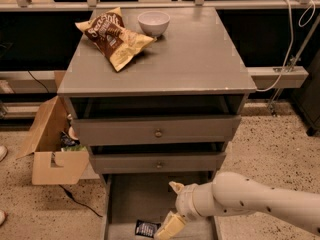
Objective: Pick rxbar blueberry from bottom drawer and place on counter
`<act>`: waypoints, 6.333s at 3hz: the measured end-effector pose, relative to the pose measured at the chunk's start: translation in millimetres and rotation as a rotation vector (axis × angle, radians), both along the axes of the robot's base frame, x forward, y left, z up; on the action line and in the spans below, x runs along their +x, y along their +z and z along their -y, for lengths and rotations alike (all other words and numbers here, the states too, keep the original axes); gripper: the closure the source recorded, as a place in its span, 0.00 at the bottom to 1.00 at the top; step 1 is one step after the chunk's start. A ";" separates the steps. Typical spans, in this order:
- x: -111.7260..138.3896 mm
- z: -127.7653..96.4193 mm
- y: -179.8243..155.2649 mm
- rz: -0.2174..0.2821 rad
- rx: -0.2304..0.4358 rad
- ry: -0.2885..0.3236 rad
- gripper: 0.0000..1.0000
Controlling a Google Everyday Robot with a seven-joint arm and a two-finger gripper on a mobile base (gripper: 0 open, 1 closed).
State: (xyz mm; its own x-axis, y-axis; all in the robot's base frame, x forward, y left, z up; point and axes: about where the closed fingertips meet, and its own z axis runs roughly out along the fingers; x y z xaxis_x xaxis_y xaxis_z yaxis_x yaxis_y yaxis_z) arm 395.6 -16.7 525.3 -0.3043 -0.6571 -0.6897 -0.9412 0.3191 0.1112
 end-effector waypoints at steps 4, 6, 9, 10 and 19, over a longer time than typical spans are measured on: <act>13.4 -27.9 -123.7 0.076 0.028 0.112 0.00; 4.5 -50.8 -203.1 0.037 0.081 0.113 0.00; 53.7 -47.4 -266.4 0.110 0.133 0.102 0.00; 69.8 -54.3 -299.5 0.125 0.136 0.112 0.00; 88.8 -78.4 -392.5 0.159 0.038 0.162 1.00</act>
Offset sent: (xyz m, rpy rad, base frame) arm 0.0017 0.0051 -0.0308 0.0285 -0.0050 0.0433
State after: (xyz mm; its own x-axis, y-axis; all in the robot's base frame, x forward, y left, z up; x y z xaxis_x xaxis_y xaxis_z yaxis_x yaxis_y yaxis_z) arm 484.4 61.8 132.8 -0.0824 -0.6613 -0.7456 -0.9864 0.1607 -0.0335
